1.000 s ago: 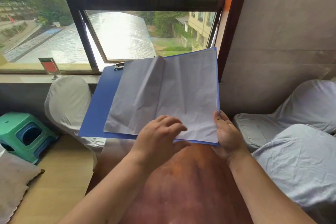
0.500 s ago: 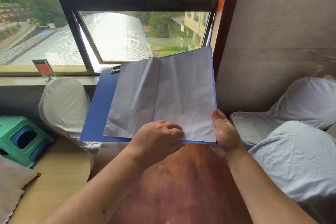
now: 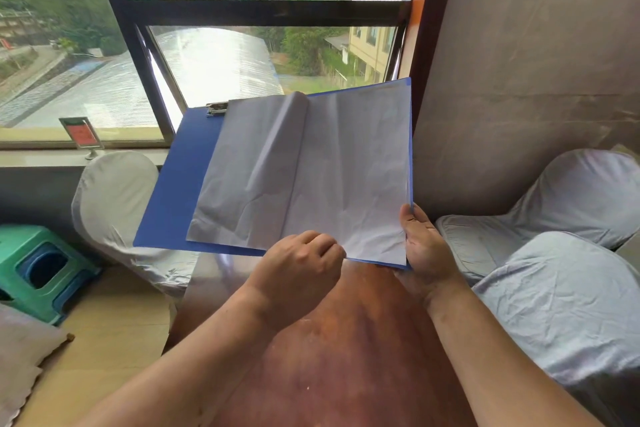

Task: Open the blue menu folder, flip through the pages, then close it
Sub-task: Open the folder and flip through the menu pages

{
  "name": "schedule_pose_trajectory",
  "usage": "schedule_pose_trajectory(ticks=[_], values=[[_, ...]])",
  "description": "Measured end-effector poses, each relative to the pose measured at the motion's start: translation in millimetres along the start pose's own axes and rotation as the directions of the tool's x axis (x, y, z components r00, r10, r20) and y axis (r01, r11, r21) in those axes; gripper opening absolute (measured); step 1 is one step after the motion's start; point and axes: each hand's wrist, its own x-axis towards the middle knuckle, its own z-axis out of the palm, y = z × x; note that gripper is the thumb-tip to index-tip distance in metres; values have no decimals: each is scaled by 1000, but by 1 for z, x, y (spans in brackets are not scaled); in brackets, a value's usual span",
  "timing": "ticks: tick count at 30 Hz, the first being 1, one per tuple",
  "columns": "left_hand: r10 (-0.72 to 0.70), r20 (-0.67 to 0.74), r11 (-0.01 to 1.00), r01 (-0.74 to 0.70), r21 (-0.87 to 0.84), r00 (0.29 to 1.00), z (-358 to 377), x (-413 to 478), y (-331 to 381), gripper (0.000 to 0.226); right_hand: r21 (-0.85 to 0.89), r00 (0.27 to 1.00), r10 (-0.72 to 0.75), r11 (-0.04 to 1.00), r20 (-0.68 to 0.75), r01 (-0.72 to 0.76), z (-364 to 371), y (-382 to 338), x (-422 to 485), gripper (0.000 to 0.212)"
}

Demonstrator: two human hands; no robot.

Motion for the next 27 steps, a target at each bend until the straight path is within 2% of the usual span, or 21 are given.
schedule_pose_trajectory(ticks=[7,12,14,22,27], values=[[-55,-38,990,50,-133,998,2,-5,-7,12,61,1000,11,998,17,-12,2,-5,-3,36],[-132,70,975,142,-171,989,2,5,-2,44,88,1000,19,996,14,-20,10,2,-8,35],[-135,89,976,148,-162,987,3,8,1,48,96,1000,7,995,25,-9,16,3,-9,38],[-107,-46,982,99,-164,993,12,6,-2,33,44,999,34,998,4,-34,18,1,-3,46],[-97,-66,973,81,-217,993,12,1,-5,26,16,1000,14,1000,15,-14,14,-4,-3,39]])
